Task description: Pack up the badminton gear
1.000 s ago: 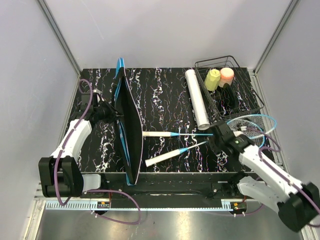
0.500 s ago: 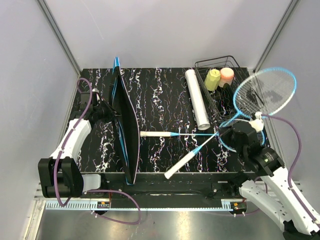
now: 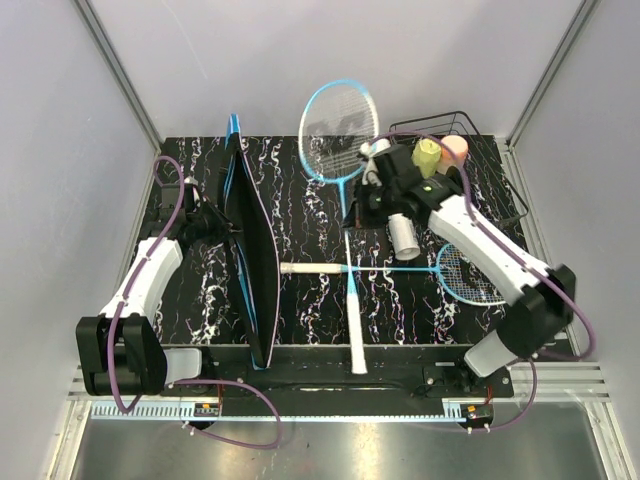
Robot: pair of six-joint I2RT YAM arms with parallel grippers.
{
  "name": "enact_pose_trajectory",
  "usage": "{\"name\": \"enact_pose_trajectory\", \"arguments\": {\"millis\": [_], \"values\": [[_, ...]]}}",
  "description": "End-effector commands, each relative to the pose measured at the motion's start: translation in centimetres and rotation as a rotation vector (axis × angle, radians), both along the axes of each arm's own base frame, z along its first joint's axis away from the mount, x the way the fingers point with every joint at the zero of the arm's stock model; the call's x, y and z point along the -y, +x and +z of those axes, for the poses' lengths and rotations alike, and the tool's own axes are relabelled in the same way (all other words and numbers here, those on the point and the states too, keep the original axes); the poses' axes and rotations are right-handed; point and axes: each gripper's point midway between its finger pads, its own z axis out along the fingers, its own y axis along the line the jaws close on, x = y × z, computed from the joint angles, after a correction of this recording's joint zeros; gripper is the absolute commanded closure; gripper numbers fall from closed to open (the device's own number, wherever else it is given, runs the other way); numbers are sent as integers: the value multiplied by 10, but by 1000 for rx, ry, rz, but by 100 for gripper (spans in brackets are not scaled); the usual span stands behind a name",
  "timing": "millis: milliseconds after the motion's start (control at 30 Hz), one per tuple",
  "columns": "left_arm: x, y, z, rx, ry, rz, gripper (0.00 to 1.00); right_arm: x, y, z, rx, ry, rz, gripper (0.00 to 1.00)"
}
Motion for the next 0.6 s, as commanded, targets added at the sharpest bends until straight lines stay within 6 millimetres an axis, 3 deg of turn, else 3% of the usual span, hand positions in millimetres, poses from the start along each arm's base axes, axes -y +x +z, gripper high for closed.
{"name": "enact_pose_trajectory", "arguments": {"millis": [0,33,167,300,400,567], "values": [[-3,14,21,81,6,9,100,-40,-61,12,-95,-13,297,100],[-3,14,19,77,1,9,100,-51,-76,10,-99,-27,345,100],[0,15,19,72,-16,1,100,-71,-100,2,-138,-43,391,100],[0,15,18,71,-20,1,100,-81,-108,-22,-158,-110,397,100],[0,15,19,78,-13,4,100,-77,-104,-48,-153,-229,361,100],[-2,14,20,81,-7,10,100,-70,-98,-64,-148,-350,302,100]]}}
